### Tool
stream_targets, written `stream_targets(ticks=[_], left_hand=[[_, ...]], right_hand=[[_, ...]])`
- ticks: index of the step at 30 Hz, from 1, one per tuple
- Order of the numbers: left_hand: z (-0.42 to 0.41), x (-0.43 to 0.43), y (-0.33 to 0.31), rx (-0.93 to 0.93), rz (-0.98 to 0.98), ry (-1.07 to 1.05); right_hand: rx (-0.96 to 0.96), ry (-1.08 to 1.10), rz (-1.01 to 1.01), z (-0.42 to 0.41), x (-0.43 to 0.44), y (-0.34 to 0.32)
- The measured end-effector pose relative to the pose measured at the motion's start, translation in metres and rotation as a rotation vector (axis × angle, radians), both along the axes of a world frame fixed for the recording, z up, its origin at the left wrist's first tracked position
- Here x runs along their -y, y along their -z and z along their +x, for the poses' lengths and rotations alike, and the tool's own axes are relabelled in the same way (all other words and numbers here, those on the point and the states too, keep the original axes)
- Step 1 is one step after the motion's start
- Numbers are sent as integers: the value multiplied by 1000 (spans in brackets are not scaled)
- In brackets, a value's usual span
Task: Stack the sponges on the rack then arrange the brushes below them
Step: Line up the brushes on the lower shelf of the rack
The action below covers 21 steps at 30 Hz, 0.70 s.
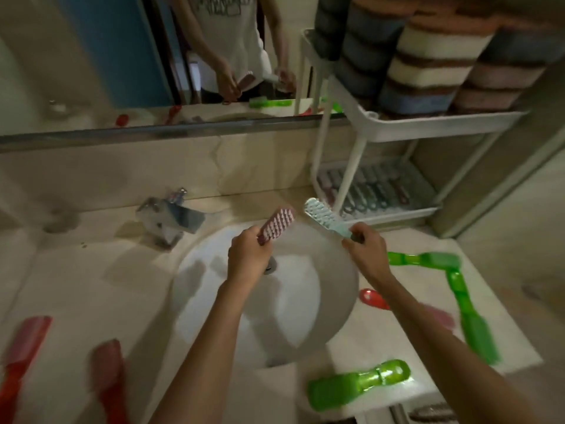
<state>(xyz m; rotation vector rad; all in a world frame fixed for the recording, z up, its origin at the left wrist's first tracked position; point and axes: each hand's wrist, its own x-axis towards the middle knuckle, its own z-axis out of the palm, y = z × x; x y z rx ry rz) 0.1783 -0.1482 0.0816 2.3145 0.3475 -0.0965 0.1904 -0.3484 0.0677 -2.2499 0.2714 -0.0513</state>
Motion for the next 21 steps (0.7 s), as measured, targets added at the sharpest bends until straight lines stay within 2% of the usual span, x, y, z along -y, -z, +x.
stream_targets(ticks=[5,9,14,17,21], left_hand=[[20,89,-3,-25,40,-10],[31,131,-3,-82,140,-68],[36,147,-1,-118,236,-108],[38,148,0,-112,256,-120],[43,145,2,-76,285,-118]], right_hand=[[-9,25,-102,39,102,7],[-58,-131,-328,84,145,13],[-50,-390,-592,125,142,29],[-74,-470,-618,133,131,34],[-134,-472,-564,145,128,43]])
